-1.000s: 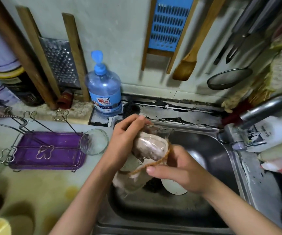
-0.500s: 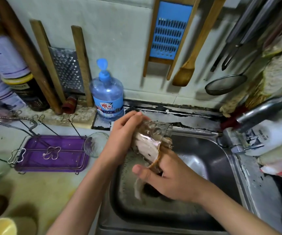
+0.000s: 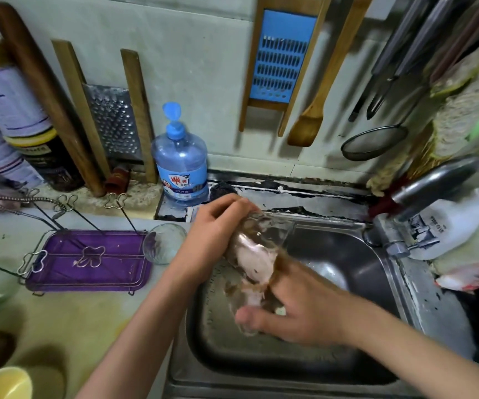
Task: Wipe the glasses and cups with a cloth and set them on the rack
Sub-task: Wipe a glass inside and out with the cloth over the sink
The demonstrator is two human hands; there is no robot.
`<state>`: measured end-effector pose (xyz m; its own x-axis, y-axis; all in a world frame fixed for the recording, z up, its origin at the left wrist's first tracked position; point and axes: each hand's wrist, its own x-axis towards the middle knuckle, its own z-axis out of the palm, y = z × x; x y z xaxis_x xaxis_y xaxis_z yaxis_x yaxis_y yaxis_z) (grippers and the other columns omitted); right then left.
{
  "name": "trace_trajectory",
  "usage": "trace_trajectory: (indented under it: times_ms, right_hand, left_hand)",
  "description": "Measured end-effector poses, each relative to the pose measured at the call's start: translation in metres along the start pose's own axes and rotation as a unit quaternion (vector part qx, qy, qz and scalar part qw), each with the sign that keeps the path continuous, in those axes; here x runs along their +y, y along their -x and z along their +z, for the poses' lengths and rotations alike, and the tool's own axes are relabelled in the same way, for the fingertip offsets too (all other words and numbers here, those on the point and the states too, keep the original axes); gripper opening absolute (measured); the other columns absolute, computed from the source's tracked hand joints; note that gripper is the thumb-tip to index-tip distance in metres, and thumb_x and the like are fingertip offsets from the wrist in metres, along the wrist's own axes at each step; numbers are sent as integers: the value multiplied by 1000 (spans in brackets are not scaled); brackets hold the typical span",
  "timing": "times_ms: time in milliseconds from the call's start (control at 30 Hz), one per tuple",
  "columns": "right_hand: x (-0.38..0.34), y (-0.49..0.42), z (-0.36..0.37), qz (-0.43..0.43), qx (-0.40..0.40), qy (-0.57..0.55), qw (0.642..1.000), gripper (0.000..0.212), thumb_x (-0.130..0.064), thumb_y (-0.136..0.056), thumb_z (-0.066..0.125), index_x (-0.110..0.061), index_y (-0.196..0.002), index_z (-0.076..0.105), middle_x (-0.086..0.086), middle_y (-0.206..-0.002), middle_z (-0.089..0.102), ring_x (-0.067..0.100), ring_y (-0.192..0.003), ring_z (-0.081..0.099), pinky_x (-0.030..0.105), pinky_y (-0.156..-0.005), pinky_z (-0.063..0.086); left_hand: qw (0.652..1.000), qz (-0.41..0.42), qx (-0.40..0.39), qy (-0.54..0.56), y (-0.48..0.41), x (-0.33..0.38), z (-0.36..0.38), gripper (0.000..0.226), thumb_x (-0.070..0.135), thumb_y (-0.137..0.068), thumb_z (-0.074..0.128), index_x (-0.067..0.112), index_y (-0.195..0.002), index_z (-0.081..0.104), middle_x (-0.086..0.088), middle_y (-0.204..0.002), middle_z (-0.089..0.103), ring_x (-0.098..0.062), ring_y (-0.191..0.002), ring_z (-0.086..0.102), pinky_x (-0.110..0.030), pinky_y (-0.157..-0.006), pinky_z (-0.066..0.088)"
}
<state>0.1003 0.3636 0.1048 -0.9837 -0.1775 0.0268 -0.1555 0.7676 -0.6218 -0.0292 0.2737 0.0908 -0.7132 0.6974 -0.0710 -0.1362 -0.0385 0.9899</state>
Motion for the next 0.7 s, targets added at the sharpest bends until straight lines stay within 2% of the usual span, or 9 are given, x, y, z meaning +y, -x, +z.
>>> trace_trajectory:
  times_ms: [67, 133, 300, 367, 467, 533, 600, 667, 700]
  right_hand:
    - [25, 6, -1, -54, 5, 263, 963, 65, -60, -94, 39, -11, -134, 53, 10, -135, 57, 23, -128, 48, 26, -117, 21]
    - [47, 4, -2, -89, 7, 430, 899, 56, -51, -93, 44, -8, -124, 63, 12, -122, 66, 27, -121, 56, 36, -117, 22]
    - [43, 1, -4, -73, 22, 423, 903, 58, -50, -81, 64, -8, -121, 65, 12, -120, 67, 29, -122, 57, 39, -113, 28]
    - [29, 0, 2, -34, 5, 299, 954, 50, -44, -91, 51, -8, -126, 60, 11, -127, 62, 23, -126, 51, 38, -114, 28]
    - [6, -6, -13, 78, 6, -125, 989, 15, -19, -96, 53, -14, -108, 61, -8, -103, 67, 2, -100, 57, 25, -94, 46]
    - [2, -9, -22, 157, 39, -447, 880, 14, -9, -92, 55, -14, -104, 62, -11, -89, 71, 2, -89, 63, 18, -84, 50]
    - [2, -13, -24, 168, 100, -620, 760, 28, -10, -87, 53, -3, -113, 62, 7, -102, 72, 17, -98, 65, 28, -92, 53]
    - [0, -15, -18, 160, 153, -674, 705, 37, -13, -85, 55, -1, -118, 62, 20, -115, 66, 26, -104, 64, 38, -96, 51]
    - [-1, -15, -14, 170, 164, -662, 712, 33, -18, -84, 59, -7, -114, 66, 20, -112, 68, 25, -100, 65, 40, -94, 52]
  left_hand:
    - [1000, -1, 3, -25, 0, 2, 4, 16, 36, -71, 60, 27, -66, 72, 6, -69, 66, -10, -73, 60, -26, -71, 47]
    - [1000, -7, 11, -21, -1, 5, 7, 18, 30, -74, 56, 21, -69, 70, 2, -69, 65, -12, -71, 60, -25, -68, 47]
    - [998, -51, 42, 15, -4, 6, 6, 24, 26, -84, 61, 22, -64, 72, -2, -71, 67, -18, -72, 61, -33, -73, 47]
    - [997, -59, 57, -8, -4, 3, 7, 20, 33, -76, 60, 25, -62, 71, -2, -71, 64, -19, -73, 58, -34, -72, 44]
    - [992, -77, 93, 35, -5, -2, 11, 29, 25, -86, 59, 24, -59, 69, 0, -65, 60, -20, -74, 54, -35, -72, 40]
    - [992, -37, 116, 47, -5, -3, 13, 32, 12, -93, 54, 19, -64, 66, 2, -62, 59, -13, -68, 55, -26, -68, 44]
    - [992, 4, 120, 38, -4, -2, 16, 28, 6, -95, 50, 11, -72, 65, 7, -61, 62, 0, -59, 56, -13, -60, 45]
    - [993, 10, 106, 50, -6, -4, 16, 25, 7, -95, 51, 9, -76, 66, 5, -64, 65, -1, -60, 58, -13, -59, 47]
    - [993, 14, 103, 48, -8, -4, 14, 23, 9, -94, 54, 10, -75, 67, 2, -67, 65, -3, -63, 58, -14, -60, 48]
